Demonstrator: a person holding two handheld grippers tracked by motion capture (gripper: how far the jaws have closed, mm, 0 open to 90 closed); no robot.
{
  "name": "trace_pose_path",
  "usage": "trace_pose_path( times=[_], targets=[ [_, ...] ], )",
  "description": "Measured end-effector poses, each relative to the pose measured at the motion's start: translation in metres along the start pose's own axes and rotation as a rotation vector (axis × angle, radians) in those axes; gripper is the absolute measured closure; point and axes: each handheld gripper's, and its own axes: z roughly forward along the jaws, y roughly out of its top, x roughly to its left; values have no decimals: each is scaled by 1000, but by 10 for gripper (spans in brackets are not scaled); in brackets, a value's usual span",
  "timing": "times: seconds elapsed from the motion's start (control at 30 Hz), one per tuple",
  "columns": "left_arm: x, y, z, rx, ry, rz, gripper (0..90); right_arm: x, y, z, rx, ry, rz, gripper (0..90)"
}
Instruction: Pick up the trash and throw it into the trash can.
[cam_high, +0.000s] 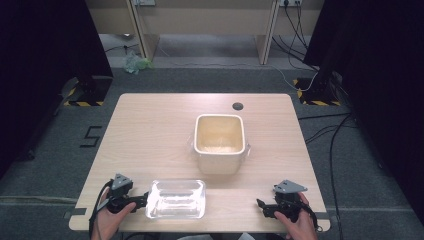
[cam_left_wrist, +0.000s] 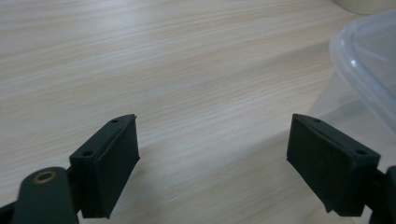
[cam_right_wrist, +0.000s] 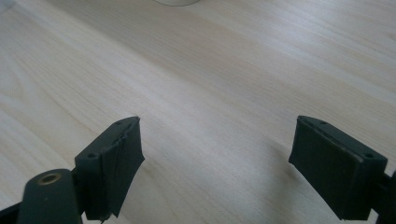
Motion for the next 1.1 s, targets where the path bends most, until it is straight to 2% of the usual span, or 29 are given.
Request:
trace_pose_path(
  times=[0.07, 0.2, 0.57, 0.73, 0.83, 0.87, 0.97, 1.1],
  targets=[
    [-10, 4, 3, 5, -13, 29, 160, 1, 1, 0, -3, 3, -6, 173],
    [-25, 11, 11, 7, -37, 62, 161, 0, 2, -3, -17, 0, -3, 174],
    [-55, 19, 30, 31, -104, 110, 158, 6, 9, -8, -56, 17, -9, 188],
    [-55, 14, 28, 36, -113, 110, 157, 10, 13, -12, -80, 24, -11, 193],
    [-54, 9, 23, 39, -116, 108, 156, 13, 17, -15, -100, 46, -2, 197],
    [-54, 7, 21, 37, -119, 106, 156, 17, 21, -15, -110, 66, 0, 197],
    [-54, 3, 18, 33, -131, 103, 156, 22, 26, -14, -119, 77, -6, 198],
    [-59, 2, 17, 24, -159, 98, 155, 36, 36, -8, -122, 113, -37, 198]
  ],
)
